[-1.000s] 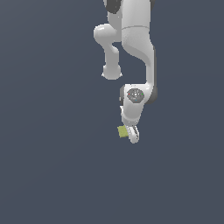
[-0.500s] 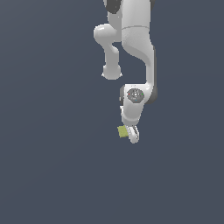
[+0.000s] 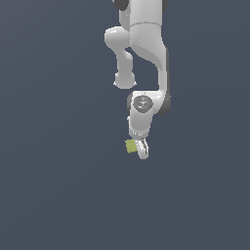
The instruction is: Pick up the object and move it to a goal position.
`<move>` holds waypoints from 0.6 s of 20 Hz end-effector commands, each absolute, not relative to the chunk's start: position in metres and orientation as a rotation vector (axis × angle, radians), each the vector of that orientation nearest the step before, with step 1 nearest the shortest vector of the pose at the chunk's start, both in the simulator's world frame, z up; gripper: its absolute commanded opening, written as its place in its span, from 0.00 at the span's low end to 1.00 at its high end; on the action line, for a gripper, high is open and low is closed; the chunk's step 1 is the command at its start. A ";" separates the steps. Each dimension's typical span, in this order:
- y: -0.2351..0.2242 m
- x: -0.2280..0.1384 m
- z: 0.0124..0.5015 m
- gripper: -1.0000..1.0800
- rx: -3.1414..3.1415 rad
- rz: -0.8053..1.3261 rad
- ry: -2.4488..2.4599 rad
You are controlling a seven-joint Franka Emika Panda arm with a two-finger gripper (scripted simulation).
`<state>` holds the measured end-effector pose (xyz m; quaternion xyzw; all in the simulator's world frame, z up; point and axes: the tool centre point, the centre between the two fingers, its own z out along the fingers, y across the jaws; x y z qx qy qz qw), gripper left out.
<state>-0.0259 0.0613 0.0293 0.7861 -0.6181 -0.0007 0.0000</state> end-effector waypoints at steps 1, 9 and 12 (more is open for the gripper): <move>0.039 -0.022 0.042 0.00 2.468 0.000 -1.946; -0.049 -0.006 0.094 0.00 2.468 0.000 -1.946; -0.081 0.000 0.113 0.00 2.467 0.000 -1.945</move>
